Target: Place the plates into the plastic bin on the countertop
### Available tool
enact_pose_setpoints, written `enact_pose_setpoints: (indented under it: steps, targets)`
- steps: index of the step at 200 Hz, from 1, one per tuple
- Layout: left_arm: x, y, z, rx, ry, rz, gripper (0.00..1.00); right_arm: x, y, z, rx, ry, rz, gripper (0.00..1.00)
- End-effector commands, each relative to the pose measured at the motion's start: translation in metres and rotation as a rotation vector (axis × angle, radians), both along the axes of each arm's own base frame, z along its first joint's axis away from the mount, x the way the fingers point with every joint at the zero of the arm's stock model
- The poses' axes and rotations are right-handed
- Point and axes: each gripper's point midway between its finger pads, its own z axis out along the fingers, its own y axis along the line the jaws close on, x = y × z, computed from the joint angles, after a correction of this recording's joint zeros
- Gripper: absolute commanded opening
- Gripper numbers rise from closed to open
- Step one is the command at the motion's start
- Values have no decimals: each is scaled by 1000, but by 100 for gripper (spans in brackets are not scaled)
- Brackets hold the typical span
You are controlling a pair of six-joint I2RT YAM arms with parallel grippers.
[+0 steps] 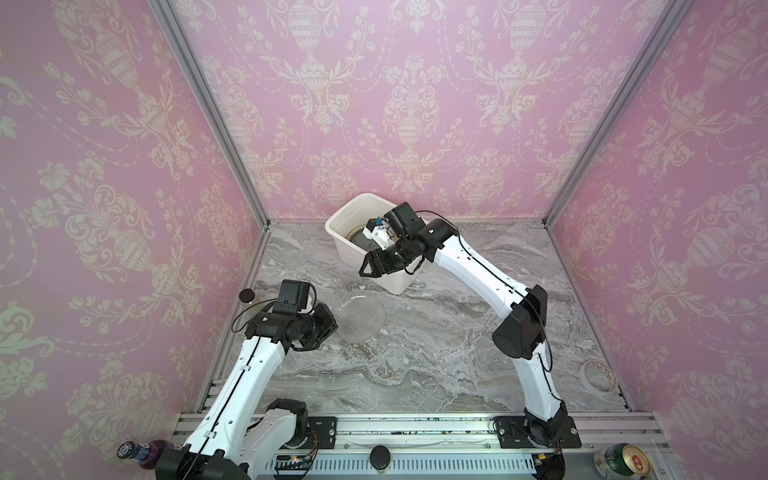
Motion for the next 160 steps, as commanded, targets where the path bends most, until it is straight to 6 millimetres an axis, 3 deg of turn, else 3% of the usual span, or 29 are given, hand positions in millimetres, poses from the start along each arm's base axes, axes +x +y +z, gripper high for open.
enact_pose_setpoints:
  steps: [1,51,92,160]
  targets:
    - [-10,-4,18,-4,-24,-78,0,-15,-8,0,-7,63,8,66]
    - [1,-7,49,-30,-109,-74,0,-38,-20,-16,-25,149,23,58]
    - [11,-11,60,-63,-141,-53,0,-51,-23,-30,-17,208,25,54]
    - [11,-11,59,-67,-129,-50,0,-52,-9,-14,85,237,13,19]
